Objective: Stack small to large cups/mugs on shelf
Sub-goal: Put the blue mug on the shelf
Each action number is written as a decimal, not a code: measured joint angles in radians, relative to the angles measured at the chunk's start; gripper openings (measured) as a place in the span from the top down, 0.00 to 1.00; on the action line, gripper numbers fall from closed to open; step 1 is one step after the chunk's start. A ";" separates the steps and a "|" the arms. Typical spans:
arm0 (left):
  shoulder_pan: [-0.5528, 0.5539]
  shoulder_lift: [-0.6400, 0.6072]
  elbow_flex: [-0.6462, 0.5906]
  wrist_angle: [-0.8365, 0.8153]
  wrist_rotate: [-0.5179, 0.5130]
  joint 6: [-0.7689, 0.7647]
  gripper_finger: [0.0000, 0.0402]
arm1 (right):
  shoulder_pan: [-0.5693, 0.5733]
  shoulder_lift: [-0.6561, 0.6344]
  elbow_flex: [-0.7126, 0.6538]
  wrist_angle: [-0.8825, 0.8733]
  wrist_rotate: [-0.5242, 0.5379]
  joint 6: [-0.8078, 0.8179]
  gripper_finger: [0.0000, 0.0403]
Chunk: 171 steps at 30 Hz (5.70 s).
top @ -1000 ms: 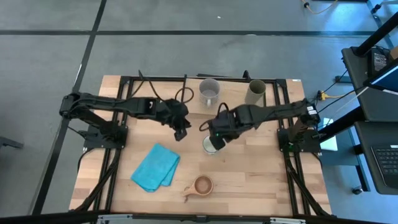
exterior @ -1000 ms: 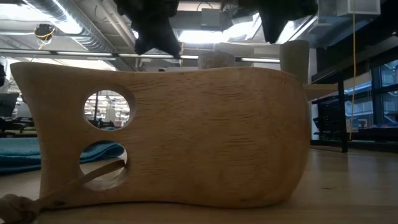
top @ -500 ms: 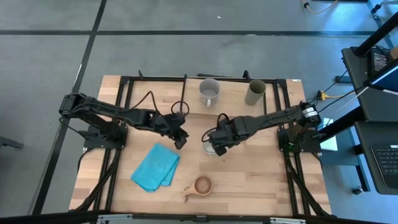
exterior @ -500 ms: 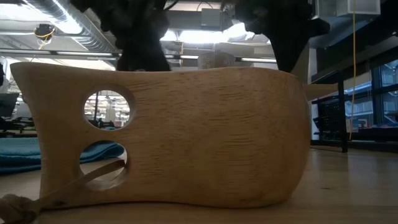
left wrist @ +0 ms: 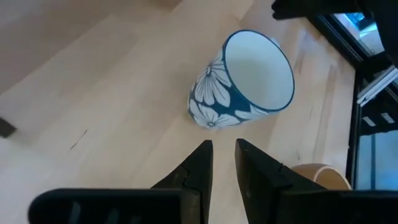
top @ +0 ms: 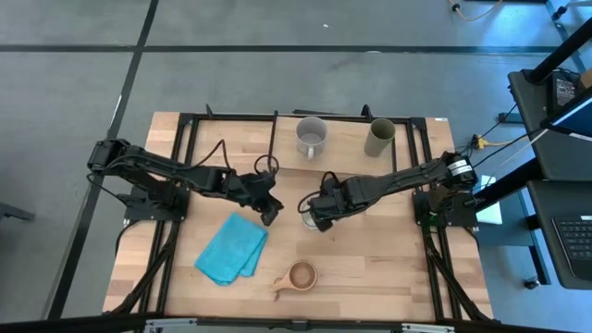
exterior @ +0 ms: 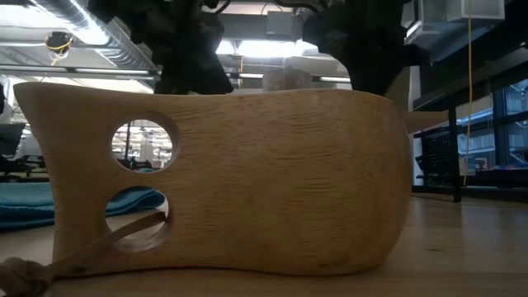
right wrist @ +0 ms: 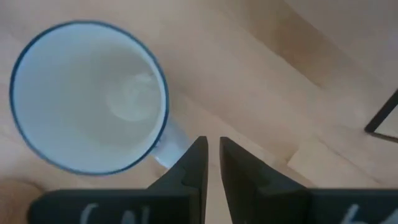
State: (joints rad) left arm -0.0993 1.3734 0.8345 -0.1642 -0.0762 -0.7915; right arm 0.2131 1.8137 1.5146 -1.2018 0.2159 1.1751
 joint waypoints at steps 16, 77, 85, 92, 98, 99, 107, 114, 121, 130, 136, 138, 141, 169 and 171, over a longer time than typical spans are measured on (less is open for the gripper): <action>0.028 0.161 0.000 0.170 0.098 -0.045 0.84 | 0.000 0.000 0.000 0.035 0.000 0.002 0.89; 0.049 0.244 0.000 0.279 0.122 -0.041 0.84 | 0.029 0.046 0.001 0.177 -0.085 0.051 0.99; 0.049 0.244 0.000 0.281 0.118 -0.036 0.84 | 0.043 0.047 0.001 0.205 -0.115 0.049 0.99; 0.050 0.245 0.000 0.286 0.109 -0.032 0.84 | 0.068 0.050 0.000 0.287 -0.147 -0.002 0.99; 0.050 0.245 0.000 0.286 0.102 -0.018 0.84 | 0.071 0.051 -0.001 0.323 -0.150 -0.002 0.99; 0.050 0.245 0.000 0.286 0.102 -0.018 0.84 | 0.071 0.051 -0.001 0.324 -0.150 -0.002 0.99; 0.049 0.245 0.000 0.286 0.094 -0.018 0.84 | 0.071 0.051 -0.001 0.333 -0.165 -0.013 0.99; 0.052 0.245 0.000 0.289 0.090 -0.003 0.84 | 0.078 0.049 -0.001 0.302 -0.173 -0.061 0.98; 0.090 0.245 0.001 0.284 0.102 0.024 0.84 | 0.079 0.049 0.001 0.254 -0.142 -0.067 0.92; 0.038 0.236 0.002 0.201 0.135 0.004 0.84 | 0.079 0.048 0.001 0.180 -0.119 -0.082 0.87; -0.026 0.236 0.002 0.205 0.066 -0.039 0.84 | 0.079 0.048 0.001 0.202 -0.120 -0.102 0.87; -0.027 0.236 0.002 0.206 0.055 -0.043 0.84 | 0.079 0.048 0.001 0.215 -0.120 -0.113 0.87; -0.019 0.236 0.002 0.210 0.036 -0.045 0.84 | 0.079 0.048 0.001 0.240 -0.121 -0.132 0.87; 0.091 0.236 0.000 0.271 0.058 0.000 0.84 | 0.079 0.048 0.001 0.368 -0.152 -0.131 0.87; 0.098 0.237 0.000 0.233 0.059 0.028 0.84 | 0.079 0.048 0.001 0.363 -0.136 -0.132 0.87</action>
State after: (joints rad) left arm -0.0010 1.6099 0.8349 0.0693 -0.0170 -0.7633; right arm 0.2924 1.8614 1.5154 -0.8385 0.0801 1.0434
